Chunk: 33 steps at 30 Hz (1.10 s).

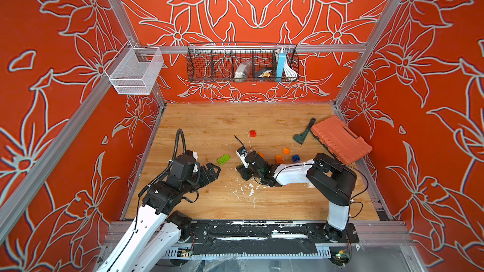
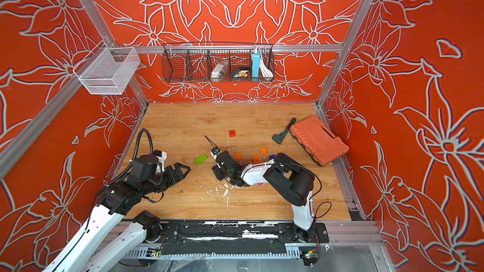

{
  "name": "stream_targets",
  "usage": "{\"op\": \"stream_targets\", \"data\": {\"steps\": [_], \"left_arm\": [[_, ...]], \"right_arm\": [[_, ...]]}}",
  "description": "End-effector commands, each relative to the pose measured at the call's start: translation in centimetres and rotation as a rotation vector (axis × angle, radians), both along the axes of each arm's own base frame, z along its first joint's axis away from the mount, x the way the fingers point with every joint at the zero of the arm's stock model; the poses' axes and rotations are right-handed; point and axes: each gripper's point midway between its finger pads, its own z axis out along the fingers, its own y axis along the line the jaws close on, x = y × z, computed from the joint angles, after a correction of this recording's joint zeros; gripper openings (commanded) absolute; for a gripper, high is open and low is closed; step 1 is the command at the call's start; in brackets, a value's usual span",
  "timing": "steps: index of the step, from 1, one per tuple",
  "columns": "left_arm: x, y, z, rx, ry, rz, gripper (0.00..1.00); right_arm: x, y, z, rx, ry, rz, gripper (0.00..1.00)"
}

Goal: Assemble the letter r with lego
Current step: Place the lego brick at the center of the board, then pick up the lego brick from the center of the board.

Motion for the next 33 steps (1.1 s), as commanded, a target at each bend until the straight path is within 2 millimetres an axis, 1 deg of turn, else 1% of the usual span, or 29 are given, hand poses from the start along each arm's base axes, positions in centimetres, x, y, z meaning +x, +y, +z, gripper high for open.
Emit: {"op": "stream_targets", "data": {"steps": [1,4,7,10,12,14,16,19,22,23,25,28,30,33], "left_arm": [[0.0,0.8,1.0,0.046,-0.032,0.006,0.92],[0.0,1.2,1.4,0.087,-0.047,-0.009,0.93],[0.3,1.4,1.3,0.141,-0.045,-0.038,0.93],[0.8,1.2,0.5,0.179,-0.015,-0.063,0.93],[1.4,0.5,-0.1,0.179,0.0,-0.087,0.92],[1.8,-0.4,-0.4,0.188,0.0,-0.114,0.91],[2.3,-1.2,-0.7,0.193,-0.005,-0.136,0.88],[3.1,-2.9,-1.5,0.215,-0.011,-0.197,0.85],[4.1,-4.9,-2.5,0.275,0.004,-0.262,0.85],[4.5,-5.8,-2.9,0.294,0.007,-0.286,0.84],[5.3,-7.5,-3.0,0.298,0.002,-0.329,0.84],[6.2,-10.5,-3.1,0.309,-0.025,-0.41,0.82],[6.5,-12.6,-3.3,0.311,-0.03,-0.472,0.81],[6.3,-15.8,-3.5,0.291,-0.058,-0.573,0.81]], "right_arm": [[0.1,-0.7,2.8,0.017,0.009,-0.028,0.68],[0.5,-2.8,5.9,0.04,0.009,-0.091,0.71],[0.7,-6.2,8.9,0.054,0.019,-0.19,0.71],[0.2,-9.9,10.4,0.066,0.065,-0.277,0.71],[-0.3,-12.5,10.5,0.058,0.102,-0.33,0.71],[-0.7,-14.9,10.0,0.048,0.155,-0.379,0.7],[-1.3,-16.1,9.4,0.035,0.209,-0.37,0.67],[-1.8,-18.1,9.2,-0.031,0.231,-0.407,0.65],[-2.1,-19.4,8.9,-0.068,0.311,-0.431,0.65],[-2.4,-19.7,8.5,-0.084,0.358,-0.433,0.65],[-2.7,-19.9,7.9,-0.111,0.419,-0.422,0.66],[-3.7,-20.7,7.0,-0.209,0.495,-0.411,0.66],[-4.6,-21.3,6.1,-0.27,0.55,-0.412,0.66],[-6.0,-21.8,5.2,-0.272,0.594,-0.422,0.65]]}}
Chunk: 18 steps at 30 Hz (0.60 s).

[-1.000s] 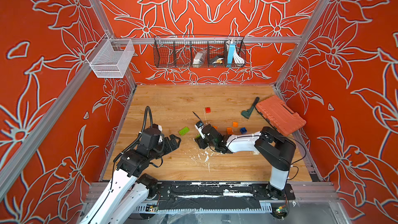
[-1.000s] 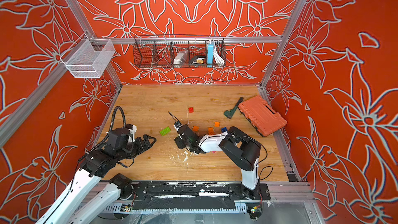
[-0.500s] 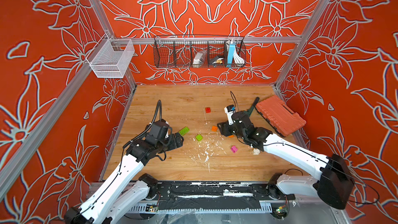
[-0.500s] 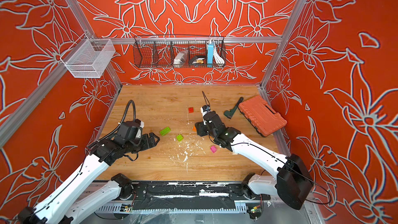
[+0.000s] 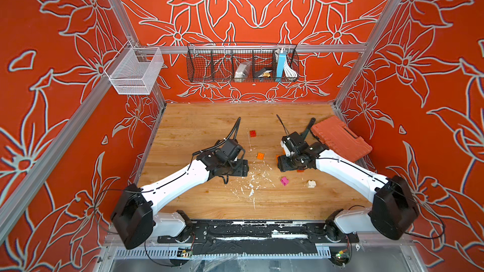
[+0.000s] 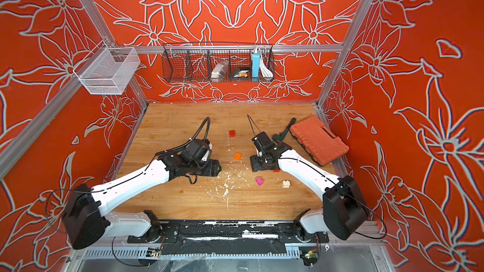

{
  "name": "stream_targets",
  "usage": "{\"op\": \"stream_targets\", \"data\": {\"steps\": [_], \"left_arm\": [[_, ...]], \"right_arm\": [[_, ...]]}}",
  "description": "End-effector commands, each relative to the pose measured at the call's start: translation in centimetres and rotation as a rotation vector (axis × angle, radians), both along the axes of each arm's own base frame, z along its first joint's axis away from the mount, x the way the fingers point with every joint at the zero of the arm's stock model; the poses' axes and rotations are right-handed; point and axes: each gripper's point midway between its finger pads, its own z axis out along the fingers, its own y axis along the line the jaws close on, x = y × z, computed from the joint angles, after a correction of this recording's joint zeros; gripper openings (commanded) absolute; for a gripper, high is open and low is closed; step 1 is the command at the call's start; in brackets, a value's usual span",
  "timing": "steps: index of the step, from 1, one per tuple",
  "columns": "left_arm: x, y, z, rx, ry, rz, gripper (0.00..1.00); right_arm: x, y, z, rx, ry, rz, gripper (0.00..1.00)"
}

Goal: Assemble the letter r with lego
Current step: Pick up the lego brick from the center of the board.

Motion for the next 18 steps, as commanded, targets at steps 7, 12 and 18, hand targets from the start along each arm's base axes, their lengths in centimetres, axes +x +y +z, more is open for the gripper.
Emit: {"op": "stream_targets", "data": {"steps": [7,12,18], "left_arm": [[-1.5,-7.5,0.3,-0.12,-0.061,-0.218,0.81],[-2.3,-6.5,0.5,-0.164,-0.068,-0.171,0.82],[-2.8,-5.8,0.2,-0.061,-0.12,-0.238,0.84]], "right_arm": [[-5.0,-1.4,-3.0,0.027,0.19,-0.003,0.62],[-4.8,-2.0,-3.6,0.019,0.195,-0.133,0.65],[-3.9,-3.9,-1.8,0.086,0.11,-0.429,0.67]]}}
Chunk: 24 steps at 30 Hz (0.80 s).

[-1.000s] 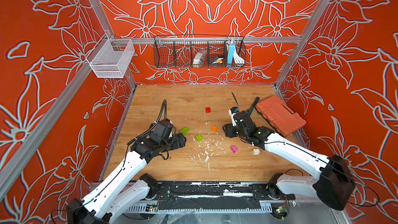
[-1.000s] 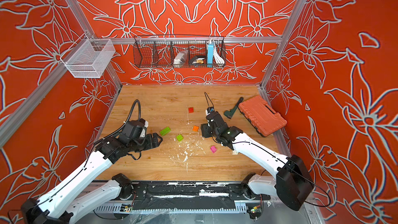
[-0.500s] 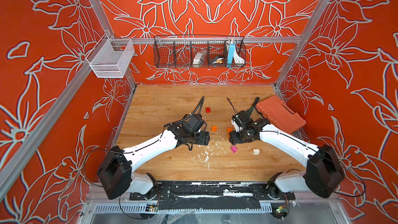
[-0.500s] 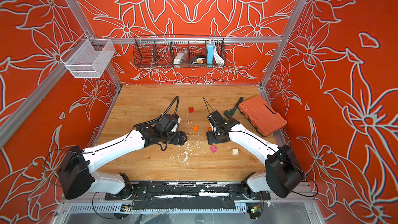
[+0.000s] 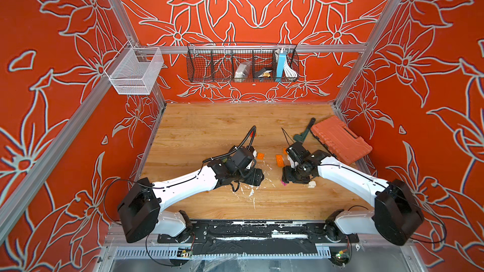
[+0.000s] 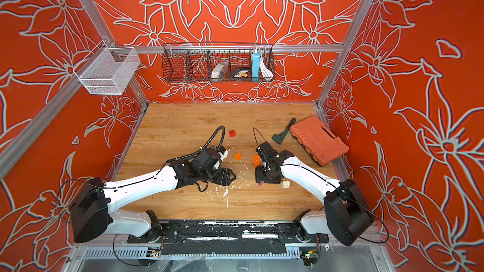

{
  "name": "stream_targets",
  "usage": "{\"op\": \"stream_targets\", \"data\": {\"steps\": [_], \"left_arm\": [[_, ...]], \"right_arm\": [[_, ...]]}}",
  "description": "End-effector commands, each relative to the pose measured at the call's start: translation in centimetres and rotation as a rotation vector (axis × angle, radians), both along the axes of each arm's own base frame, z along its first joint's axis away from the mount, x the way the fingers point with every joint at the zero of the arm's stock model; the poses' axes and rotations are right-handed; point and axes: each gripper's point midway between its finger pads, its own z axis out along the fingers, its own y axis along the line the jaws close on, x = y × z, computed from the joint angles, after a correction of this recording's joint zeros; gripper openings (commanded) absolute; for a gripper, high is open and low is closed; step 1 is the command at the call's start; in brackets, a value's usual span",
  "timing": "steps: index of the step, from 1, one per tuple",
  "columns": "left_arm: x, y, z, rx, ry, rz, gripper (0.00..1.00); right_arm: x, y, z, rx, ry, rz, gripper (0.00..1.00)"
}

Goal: Assemble the letter r with lego
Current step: Pick up the lego brick from the center of the board.

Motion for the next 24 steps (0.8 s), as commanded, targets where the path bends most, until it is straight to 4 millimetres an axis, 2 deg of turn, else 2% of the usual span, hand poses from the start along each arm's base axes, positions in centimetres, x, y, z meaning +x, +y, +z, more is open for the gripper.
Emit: {"op": "stream_targets", "data": {"steps": [1,4,6,13,19,24], "left_arm": [[0.0,-0.4,0.9,0.075,-0.099,-0.067,0.84],[-0.2,-2.4,1.0,0.148,-0.17,-0.17,0.84],[-0.3,-4.4,0.8,0.156,-0.185,-0.248,0.84],[-1.2,-10.9,-1.5,0.221,-0.232,-0.469,0.8],[-0.6,-13.2,-3.6,0.256,-0.242,-0.522,0.8],[-0.3,-13.9,-5.3,0.288,-0.229,-0.542,0.79]], "right_arm": [[0.7,-2.0,1.7,0.039,-0.076,-0.251,0.68],[1.0,-3.9,2.3,0.157,-0.076,-0.364,0.67],[1.2,-5.2,2.6,0.223,-0.059,-0.414,0.67],[1.2,-8.3,4.0,0.4,-0.023,-0.533,0.66],[0.8,-9.7,4.7,0.445,-0.031,-0.578,0.66],[0.6,-9.8,4.6,0.457,-0.029,-0.584,0.65]]}}
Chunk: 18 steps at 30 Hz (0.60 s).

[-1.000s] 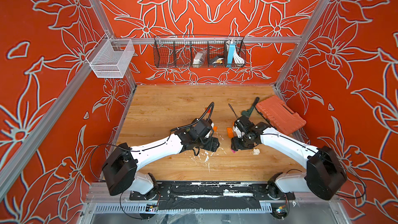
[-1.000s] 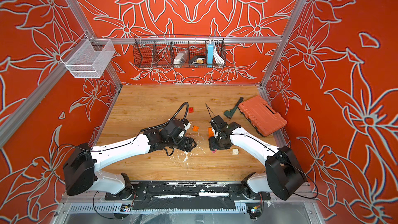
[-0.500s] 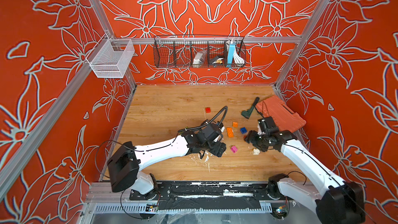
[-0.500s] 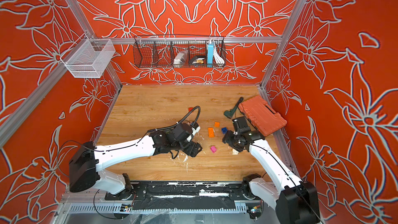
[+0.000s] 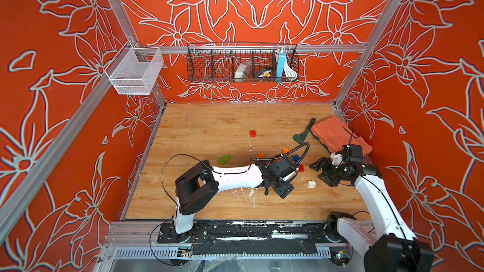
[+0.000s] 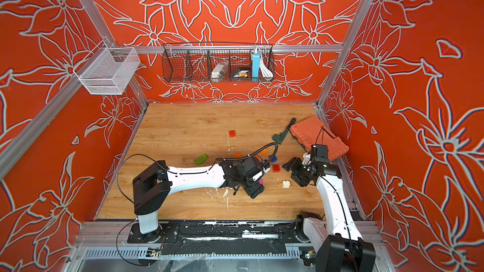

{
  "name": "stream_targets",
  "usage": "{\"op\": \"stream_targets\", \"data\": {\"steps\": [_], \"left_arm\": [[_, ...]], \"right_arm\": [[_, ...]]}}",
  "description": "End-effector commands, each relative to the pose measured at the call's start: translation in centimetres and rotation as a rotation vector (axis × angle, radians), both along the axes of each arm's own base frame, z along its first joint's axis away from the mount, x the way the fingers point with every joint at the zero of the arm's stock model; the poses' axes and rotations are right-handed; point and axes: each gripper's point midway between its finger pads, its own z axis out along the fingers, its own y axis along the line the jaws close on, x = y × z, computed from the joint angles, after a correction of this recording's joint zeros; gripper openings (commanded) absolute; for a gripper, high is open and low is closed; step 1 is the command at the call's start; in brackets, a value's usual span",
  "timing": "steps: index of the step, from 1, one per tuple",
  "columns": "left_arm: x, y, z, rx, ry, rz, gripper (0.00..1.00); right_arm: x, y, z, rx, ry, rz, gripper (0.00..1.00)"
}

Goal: Assemble the letter r with lego
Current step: Pick up the lego brick from the center of the board.

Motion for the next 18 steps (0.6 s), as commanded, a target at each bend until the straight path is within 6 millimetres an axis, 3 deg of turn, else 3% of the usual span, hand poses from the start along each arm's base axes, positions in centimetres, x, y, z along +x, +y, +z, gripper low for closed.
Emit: {"op": "stream_targets", "data": {"steps": [1,11,18], "left_arm": [[0.8,-0.3,-0.8,0.035,-0.033,-0.023,0.78],[1.7,-1.0,-3.3,0.085,-0.029,-0.011,0.66],[1.9,-1.2,-4.4,0.104,-0.016,-0.002,0.52]], "right_arm": [[-1.1,0.6,-0.3,0.029,0.022,0.03,0.66],[-1.2,0.4,-0.1,0.01,0.016,0.043,0.65],[-1.3,0.3,-0.1,0.003,0.016,0.048,0.65]]}}
